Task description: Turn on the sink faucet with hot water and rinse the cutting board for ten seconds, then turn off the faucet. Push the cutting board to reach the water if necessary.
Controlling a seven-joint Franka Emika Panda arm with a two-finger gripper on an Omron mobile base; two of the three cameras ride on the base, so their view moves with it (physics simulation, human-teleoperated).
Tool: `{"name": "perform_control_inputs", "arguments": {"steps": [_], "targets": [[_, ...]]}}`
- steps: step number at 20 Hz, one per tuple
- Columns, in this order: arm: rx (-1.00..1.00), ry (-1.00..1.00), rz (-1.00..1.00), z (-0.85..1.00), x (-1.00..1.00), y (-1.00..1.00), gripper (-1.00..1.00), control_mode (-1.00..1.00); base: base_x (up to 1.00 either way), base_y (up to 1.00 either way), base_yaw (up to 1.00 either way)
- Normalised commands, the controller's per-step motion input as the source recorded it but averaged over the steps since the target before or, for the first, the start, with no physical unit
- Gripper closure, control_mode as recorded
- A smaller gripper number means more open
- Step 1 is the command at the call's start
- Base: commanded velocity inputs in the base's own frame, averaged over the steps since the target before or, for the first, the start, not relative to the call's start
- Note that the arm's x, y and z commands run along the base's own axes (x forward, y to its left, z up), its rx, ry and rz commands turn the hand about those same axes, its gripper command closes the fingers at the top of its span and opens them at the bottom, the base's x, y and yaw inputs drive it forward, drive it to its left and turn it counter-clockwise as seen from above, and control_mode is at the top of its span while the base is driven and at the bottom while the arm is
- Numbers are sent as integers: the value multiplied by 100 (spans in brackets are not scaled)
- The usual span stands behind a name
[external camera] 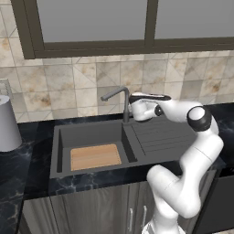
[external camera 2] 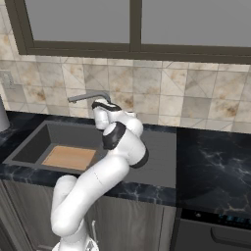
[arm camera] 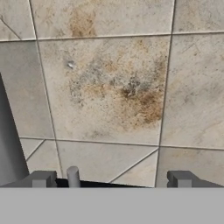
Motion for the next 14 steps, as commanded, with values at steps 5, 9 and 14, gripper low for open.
{"name": "perform_control_inputs", "arguments": {"steps": [5,9,14], "targets": [[0,-6,0,-7,0,0,-100,-100,0,0,0],[0,-3,0,-4,0,0,-100,-100,0,0,0],[0,-1,0,-3,3,0,-100,-100,0,0,0]]}}
